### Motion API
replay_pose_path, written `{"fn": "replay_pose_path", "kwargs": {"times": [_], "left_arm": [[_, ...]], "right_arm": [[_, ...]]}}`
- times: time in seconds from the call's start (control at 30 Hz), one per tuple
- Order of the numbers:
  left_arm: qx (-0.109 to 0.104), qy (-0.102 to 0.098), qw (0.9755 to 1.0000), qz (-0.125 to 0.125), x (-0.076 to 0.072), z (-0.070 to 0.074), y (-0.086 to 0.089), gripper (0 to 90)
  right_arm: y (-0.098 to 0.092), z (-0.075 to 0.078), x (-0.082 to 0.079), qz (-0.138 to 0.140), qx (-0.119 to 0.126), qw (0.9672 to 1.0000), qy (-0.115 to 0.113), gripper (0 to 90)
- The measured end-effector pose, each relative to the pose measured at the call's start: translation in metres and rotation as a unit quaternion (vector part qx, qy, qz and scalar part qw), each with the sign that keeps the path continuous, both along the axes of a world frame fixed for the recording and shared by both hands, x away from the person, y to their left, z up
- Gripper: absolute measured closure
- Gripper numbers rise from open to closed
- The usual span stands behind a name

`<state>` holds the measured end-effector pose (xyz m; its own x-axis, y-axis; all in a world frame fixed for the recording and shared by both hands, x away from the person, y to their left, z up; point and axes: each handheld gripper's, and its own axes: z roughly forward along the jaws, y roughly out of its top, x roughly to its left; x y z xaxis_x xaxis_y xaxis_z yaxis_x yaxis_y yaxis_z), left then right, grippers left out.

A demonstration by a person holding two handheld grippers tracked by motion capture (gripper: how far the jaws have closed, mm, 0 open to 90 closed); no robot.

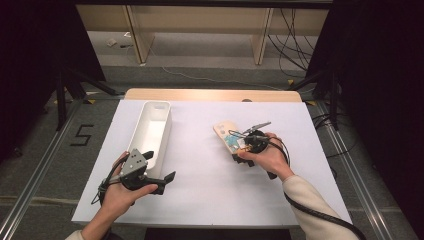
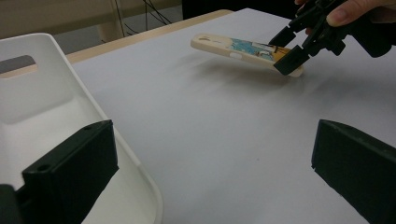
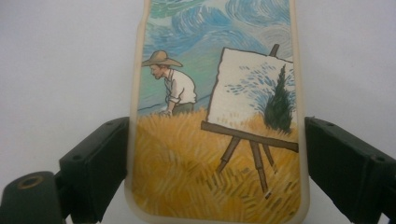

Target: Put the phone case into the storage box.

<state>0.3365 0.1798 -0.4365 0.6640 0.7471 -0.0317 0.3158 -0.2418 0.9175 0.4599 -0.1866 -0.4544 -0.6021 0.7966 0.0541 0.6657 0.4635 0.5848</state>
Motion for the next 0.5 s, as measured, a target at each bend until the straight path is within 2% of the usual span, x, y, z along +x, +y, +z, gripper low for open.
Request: {"fn": "replay_pose_path", "kwargs": {"times": [0.27, 0.5], "left_arm": [[-0.001, 0.0, 1.0, -0.001, 0.001, 0.001, -0.002, 0.0], [-0.01, 0.007, 0.9999, -0.001, 0.006, 0.007, -0.01, 0.4]], "right_arm": [[-0.005, 0.005, -0.014, 0.015, 0.033, 0.9989, -0.03, 11.8], [-0.01, 0.011, -0.031, 0.027, 0.054, 0.996, -0.066, 11.8]]}}
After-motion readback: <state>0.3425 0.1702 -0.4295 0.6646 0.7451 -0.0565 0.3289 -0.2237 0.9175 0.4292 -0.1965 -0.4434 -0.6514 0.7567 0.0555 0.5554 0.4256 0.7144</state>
